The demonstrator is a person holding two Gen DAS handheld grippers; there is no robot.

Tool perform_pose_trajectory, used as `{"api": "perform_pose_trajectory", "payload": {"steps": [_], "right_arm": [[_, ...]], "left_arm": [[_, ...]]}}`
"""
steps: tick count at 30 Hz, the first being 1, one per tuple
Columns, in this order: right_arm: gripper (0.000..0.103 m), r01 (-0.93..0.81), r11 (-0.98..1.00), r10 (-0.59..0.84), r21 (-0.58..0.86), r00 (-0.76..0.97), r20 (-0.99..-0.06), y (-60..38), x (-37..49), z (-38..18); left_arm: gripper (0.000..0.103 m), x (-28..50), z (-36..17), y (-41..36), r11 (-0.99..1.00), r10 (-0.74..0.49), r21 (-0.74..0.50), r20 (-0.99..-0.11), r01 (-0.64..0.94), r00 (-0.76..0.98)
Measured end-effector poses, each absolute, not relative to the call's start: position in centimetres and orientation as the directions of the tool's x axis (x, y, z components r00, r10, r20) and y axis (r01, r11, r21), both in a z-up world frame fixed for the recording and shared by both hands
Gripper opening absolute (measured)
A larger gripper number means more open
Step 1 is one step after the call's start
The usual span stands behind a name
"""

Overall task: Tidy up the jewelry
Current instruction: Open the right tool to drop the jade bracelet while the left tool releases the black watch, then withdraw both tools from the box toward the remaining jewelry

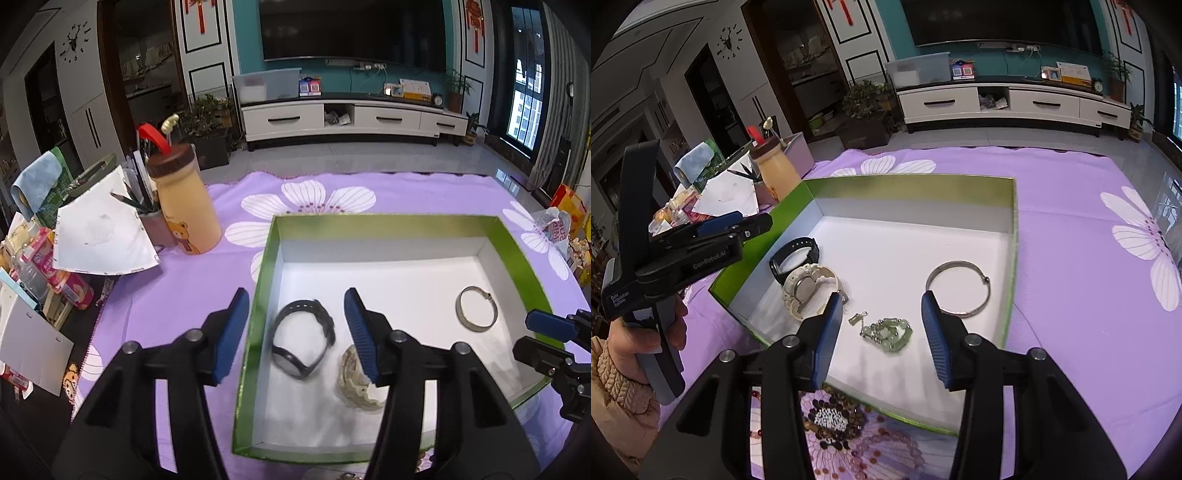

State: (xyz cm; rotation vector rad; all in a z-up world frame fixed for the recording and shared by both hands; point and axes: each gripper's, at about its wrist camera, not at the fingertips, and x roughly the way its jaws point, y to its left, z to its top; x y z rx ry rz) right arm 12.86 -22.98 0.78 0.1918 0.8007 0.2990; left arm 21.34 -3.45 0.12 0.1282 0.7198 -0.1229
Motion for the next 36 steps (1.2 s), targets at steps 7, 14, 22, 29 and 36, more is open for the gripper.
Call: {"api": "perform_pose_trajectory", "payload": {"steps": [7,14,22,29,36], "right_arm": [[0.045,-0.171,0.944,0.321,0.281,0.67,-0.669,-24.4,9.9,1.6],[0.049,-0.14,0.948,0.302,0.285,0.676,-0.673,-25.5,6.5,1.8],[0.049,-0.142,0.95,0.302,0.279,0.652,-0.696,-25.2,3.6,1.3],[0.049,-0.149,0.954,0.295,0.26,0.618,-0.729,-24.3,1.4,0.2],[0.049,-0.146,0.96,0.28,0.24,0.573,-0.77,-23.7,-0.2,-2.0]], "left_arm": [[0.061,19.0,2.0,-1.9,0.991,-0.085,0.023,-0.642,0.131,0.762],[0.069,14.5,2.6,0.7,0.994,-0.107,-0.043,-0.639,0.103,0.762],[0.071,10.0,1.2,2.0,0.995,-0.102,-0.053,-0.675,0.089,0.731],[0.071,7.1,-0.7,1.3,0.99,-0.13,-0.059,-0.711,0.126,0.691],[0.071,4.7,-3.4,0.4,0.984,-0.151,-0.059,-0.764,0.165,0.627]]}}
